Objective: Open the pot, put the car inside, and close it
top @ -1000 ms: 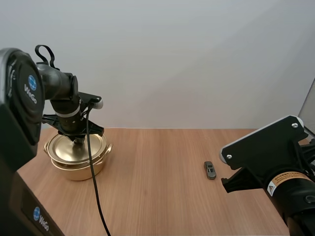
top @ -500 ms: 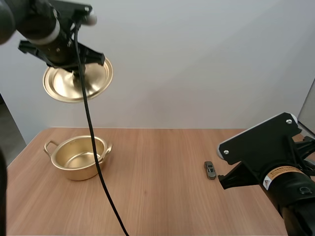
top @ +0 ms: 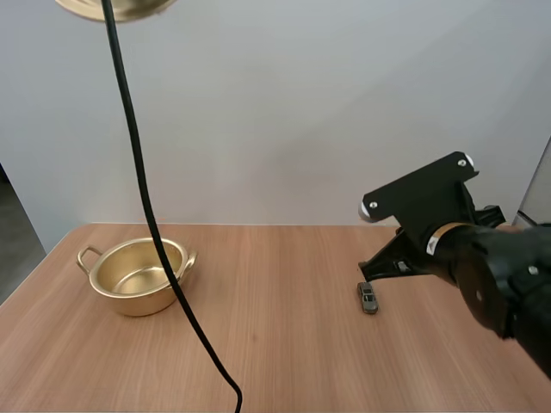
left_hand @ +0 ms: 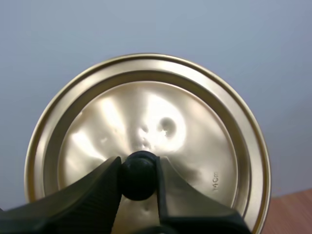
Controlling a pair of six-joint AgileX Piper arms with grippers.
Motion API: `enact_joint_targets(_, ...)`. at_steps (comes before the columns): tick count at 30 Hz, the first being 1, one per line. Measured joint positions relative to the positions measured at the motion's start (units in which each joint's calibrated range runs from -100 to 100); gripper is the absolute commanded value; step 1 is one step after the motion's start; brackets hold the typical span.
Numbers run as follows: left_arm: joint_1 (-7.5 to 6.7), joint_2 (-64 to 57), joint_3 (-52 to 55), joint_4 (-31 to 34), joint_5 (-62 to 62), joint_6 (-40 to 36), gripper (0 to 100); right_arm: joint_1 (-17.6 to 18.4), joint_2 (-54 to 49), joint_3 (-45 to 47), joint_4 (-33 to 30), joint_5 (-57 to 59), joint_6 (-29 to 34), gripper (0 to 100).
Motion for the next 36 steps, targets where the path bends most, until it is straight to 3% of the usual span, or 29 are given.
enact_joint_targets(6,0.0,0.0,-14.07,0.55,0.0,0.0,0,0.0,13.49,-13.14,4.65,3.72,0.17,0)
enact_joint_targets(11,0.0,0.0,-17.39,0.38,-0.08,0.0,0,0.0,22.62,-21.39,4.79,13.43,0.17,2)
enact_joint_targets(15,0.0,0.0,-17.39,0.48,0.0,0.54,0,0.0,30.74,-24.78,4.79,18.16,0.17,61)
enact_joint_targets(16,0.0,0.0,-17.39,0.48,0.0,0.71,0,0.0,32.74,-24.91,4.79,18.33,0.17,71)
enact_joint_targets(17,0.0,0.0,-17.39,0.68,0.0,0.71,0,0.0,34.35,-24.91,4.94,18.33,0.17,75)
enact_joint_targets(24,0.0,0.0,-17.39,2.51,0.0,0.71,0,-0.16,44.25,-24.91,9.73,17.88,0.17,75)
enact_joint_targets(36,0.0,0.0,-17.39,2.64,-0.06,0.71,0,-1.31,50.24,-24.91,13.76,15.54,-0.11,75)
